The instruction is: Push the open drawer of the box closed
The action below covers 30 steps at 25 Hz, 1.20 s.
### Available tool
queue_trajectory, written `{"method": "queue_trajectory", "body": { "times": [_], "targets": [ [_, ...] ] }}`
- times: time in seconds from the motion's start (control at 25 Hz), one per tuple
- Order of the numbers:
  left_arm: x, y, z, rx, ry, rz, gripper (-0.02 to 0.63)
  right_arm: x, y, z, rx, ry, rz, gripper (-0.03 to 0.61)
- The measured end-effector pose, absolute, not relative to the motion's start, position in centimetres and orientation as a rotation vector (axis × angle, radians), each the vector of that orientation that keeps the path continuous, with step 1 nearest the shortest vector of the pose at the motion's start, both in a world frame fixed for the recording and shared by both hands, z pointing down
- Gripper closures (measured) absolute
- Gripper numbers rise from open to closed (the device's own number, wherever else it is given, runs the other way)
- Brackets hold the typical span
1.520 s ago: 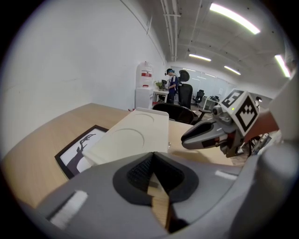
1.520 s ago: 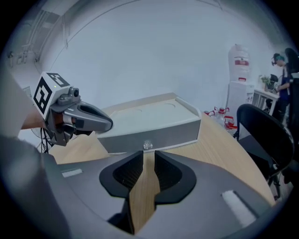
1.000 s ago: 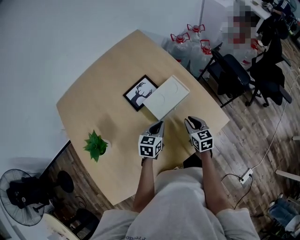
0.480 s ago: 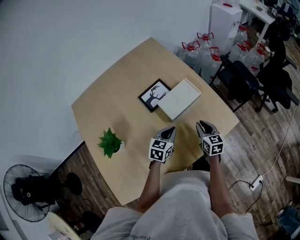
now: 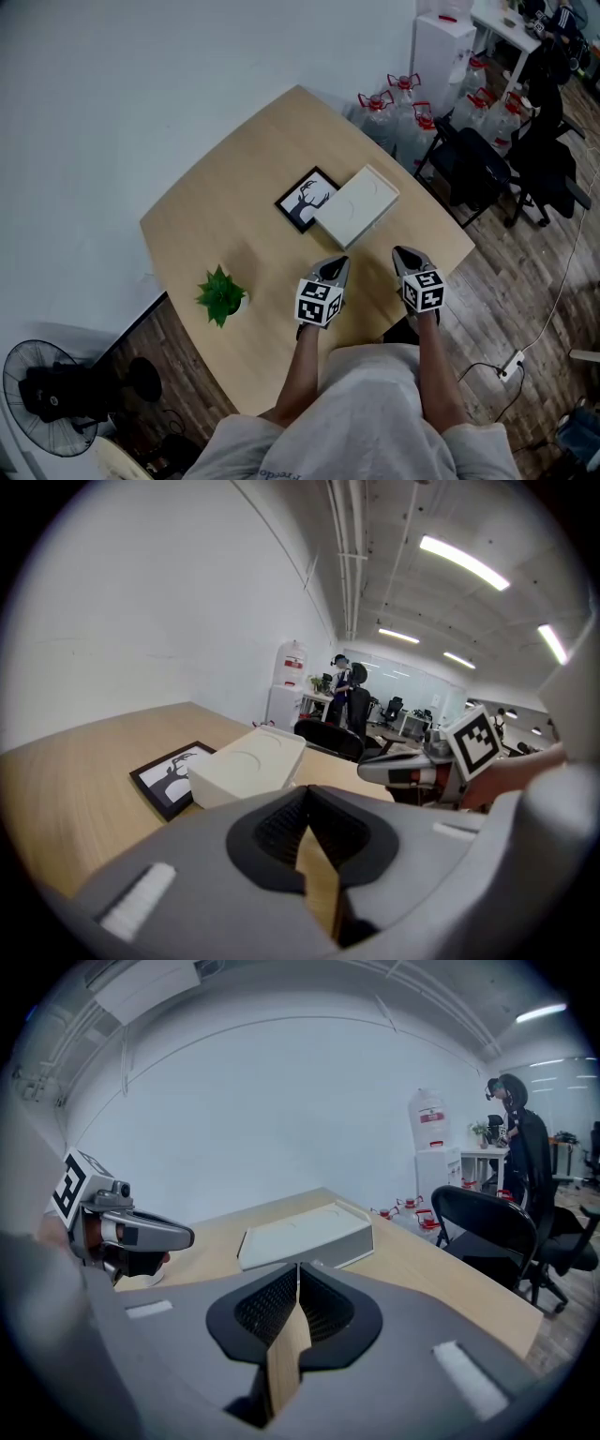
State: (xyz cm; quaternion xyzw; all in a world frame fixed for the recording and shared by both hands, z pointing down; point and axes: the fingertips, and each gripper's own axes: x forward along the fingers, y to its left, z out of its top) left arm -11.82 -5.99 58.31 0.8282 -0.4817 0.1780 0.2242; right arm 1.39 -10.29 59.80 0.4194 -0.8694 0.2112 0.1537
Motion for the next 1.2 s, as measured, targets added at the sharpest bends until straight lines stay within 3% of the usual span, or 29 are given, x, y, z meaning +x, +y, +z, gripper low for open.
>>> {"method": "queue_trajectory", "body": {
  "times": [1.2],
  "targets": [
    [-11.8, -5.5, 58.5, 2.254, -1.324, 0.479, 0.56, 0.8, -9.3, 60.0, 1.122, -2.497, 0.547, 0.577]
  ]
}}
